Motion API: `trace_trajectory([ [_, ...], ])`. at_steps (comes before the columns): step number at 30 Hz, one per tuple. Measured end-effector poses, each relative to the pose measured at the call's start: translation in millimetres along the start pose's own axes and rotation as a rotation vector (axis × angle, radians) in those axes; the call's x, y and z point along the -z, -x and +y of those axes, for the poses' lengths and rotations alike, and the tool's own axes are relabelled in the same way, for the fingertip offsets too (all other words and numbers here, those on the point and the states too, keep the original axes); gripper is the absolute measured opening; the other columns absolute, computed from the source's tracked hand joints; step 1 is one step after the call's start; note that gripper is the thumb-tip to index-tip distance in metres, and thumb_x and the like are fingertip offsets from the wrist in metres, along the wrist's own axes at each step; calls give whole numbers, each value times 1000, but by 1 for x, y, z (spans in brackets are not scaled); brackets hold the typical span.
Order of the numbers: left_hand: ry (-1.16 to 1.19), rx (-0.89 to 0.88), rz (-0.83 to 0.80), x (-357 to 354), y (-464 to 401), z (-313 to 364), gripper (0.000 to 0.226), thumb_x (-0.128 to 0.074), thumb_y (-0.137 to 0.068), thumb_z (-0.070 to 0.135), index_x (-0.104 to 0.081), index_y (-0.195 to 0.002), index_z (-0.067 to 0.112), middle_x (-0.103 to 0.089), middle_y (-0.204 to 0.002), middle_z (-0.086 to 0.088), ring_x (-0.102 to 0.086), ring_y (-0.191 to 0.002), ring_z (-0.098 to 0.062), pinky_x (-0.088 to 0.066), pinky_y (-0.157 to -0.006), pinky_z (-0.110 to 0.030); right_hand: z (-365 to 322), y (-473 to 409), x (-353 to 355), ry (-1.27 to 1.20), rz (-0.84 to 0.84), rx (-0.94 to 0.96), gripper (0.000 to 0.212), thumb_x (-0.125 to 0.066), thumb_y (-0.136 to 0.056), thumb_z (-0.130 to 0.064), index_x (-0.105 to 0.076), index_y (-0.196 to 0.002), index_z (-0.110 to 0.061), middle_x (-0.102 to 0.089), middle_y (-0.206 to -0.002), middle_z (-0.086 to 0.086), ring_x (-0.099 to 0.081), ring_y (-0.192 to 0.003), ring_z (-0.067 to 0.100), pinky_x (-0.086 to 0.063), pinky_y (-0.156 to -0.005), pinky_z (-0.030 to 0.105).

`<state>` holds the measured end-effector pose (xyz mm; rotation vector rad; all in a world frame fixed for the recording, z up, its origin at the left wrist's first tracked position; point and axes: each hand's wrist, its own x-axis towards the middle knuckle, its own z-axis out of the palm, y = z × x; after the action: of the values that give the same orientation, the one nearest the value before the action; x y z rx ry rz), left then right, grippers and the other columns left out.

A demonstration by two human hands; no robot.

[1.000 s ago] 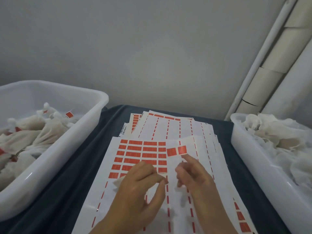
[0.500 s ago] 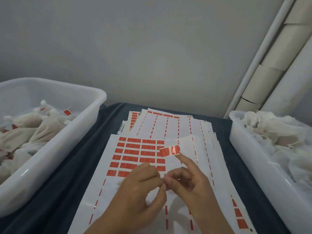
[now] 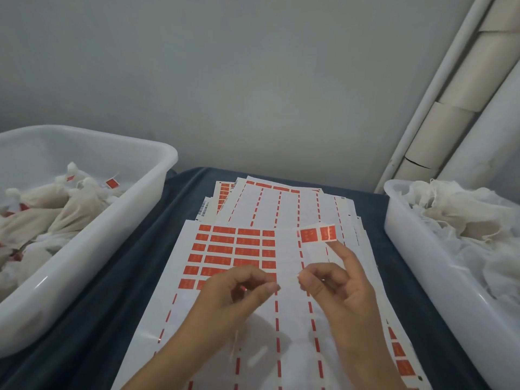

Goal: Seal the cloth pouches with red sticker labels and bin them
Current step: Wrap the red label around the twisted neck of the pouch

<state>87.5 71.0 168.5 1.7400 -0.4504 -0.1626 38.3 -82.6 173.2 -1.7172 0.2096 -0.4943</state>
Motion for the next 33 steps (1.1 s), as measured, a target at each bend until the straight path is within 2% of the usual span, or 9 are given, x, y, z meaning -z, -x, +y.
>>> trace_trajectory([
  [4,37,100,102,2,-3,-7,8,-68,-73,34,-67,-68,27,-65,-69,22,-58,-72,9,-42,-52,-1,1,-1,-1,43,54,-48,39,-63,-60,-47,-52,-97,-40,-67,-85,-28,-59,-85,-13,-42,-56,-2],
  [7,7,82,164,5,-5,-9,8,-69,-76,29,-67,-69,26,-65,-70,23,-57,-74,9,-41,-51,1,-2,-4,7,92,114,-41,38,-56,-59,-57,-56,-92,-37,-54,-96,-33,-53,-88,-17,-36,-59,0],
  [8,-7,63,169,6,-5,-10,9,-69,-77,28,-67,-69,26,-65,-70,24,-57,-75,10,-40,-52,2,-3,-4,8,86,90,-10,36,-55,-59,-58,-59,-88,-38,-54,-97,-35,-51,-91,-20,-36,-64,1],
  [10,-45,19,139,6,-3,-10,11,-69,-77,27,-66,-67,28,-64,-71,27,-55,-76,11,-39,-56,3,-7,0,6,121,-64,58,29,-56,-60,-57,-65,-80,-37,-55,-101,-38,-48,-101,-18,-36,-76,2],
  [13,-132,-41,44,4,0,-9,17,-67,-80,25,-63,-65,33,-61,-71,30,-54,-78,13,-41,-60,0,-4,6,-4,259,-276,130,24,-55,-68,-52,-64,-80,-33,-51,-111,-41,-42,-111,-18,-28,-83,-8],
  [20,-189,-47,-35,4,1,-5,24,-65,-81,24,-60,-62,37,-59,-64,32,-54,-74,12,-41,-58,-2,-1,5,0,212,-333,113,13,-56,-72,-43,-63,-79,-34,-65,-88,-30,-61,-91,-5,-44,-73,2],
  [33,-115,74,-71,3,1,0,20,-67,-80,28,-65,-62,34,-63,-62,23,-58,-69,1,-40,-62,-8,2,6,-3,199,-306,100,17,-57,-70,-43,-62,-82,-32,-67,-87,-26,-64,-87,-3,-46,-72,4],
])
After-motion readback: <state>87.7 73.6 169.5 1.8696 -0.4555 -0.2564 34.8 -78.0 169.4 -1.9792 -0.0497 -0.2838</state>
